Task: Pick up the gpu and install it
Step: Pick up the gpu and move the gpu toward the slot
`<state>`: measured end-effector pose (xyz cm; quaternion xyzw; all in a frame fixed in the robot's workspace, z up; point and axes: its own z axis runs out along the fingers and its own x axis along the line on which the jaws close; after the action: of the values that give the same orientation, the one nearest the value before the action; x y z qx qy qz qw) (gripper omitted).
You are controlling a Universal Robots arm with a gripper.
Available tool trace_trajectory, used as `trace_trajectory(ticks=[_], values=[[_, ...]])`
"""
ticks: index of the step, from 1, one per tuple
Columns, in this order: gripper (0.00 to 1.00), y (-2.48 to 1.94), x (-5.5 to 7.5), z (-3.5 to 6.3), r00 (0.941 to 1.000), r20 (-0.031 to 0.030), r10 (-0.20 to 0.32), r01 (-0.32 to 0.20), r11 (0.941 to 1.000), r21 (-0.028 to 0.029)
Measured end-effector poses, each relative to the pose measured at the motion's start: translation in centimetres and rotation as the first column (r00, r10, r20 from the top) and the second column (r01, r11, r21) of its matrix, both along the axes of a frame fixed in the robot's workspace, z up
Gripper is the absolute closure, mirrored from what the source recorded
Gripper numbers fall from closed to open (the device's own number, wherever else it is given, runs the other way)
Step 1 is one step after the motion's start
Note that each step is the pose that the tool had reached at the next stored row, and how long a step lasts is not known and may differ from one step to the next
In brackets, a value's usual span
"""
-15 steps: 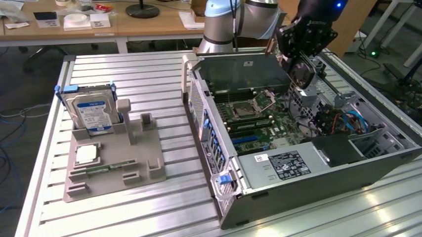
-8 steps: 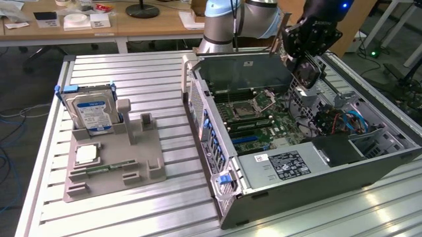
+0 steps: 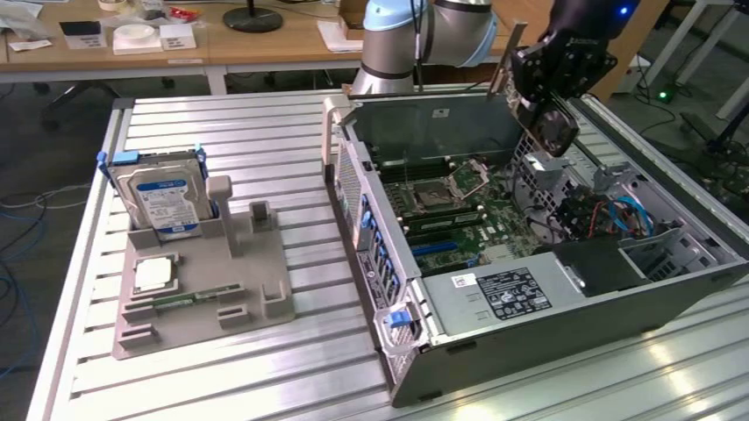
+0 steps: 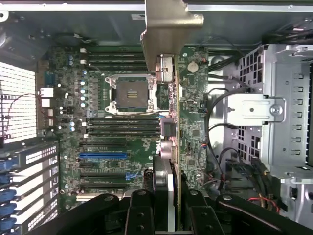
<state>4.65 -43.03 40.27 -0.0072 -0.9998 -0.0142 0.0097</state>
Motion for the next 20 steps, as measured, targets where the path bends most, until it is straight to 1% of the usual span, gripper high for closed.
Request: trace_trajectory(ticks=[1, 5, 6, 7, 8, 9, 14, 20], values=[[0.72, 0.00, 0.4, -0.01, 1.0000, 0.0000, 0.000, 0.000, 1.0000, -0.0001], [0.72, 0.00, 1.1, -0.05, 1.0000, 0.0000, 0.000, 0.000, 1.0000, -0.0001], [0.72, 0.00, 2.4, -0.12, 1.0000, 0.0000, 0.000, 0.000, 1.0000, 0.0000], [0.72, 0.00, 2.5, -0.12, 1.0000, 0.0000, 0.000, 0.000, 1.0000, -0.0002], [0.72, -0.01, 2.1, -0.12, 1.0000, 0.0000, 0.000, 0.000, 1.0000, -0.0001], [0.72, 0.00, 1.0, -0.13, 1.0000, 0.0000, 0.000, 0.000, 1.0000, 0.0000], [0.72, -0.01, -1.2, -0.17, 1.0000, 0.0000, 0.000, 0.000, 1.0000, 0.0000], [0.72, -0.01, -1.3, -0.17, 1.0000, 0.0000, 0.000, 0.000, 1.0000, -0.0001]])
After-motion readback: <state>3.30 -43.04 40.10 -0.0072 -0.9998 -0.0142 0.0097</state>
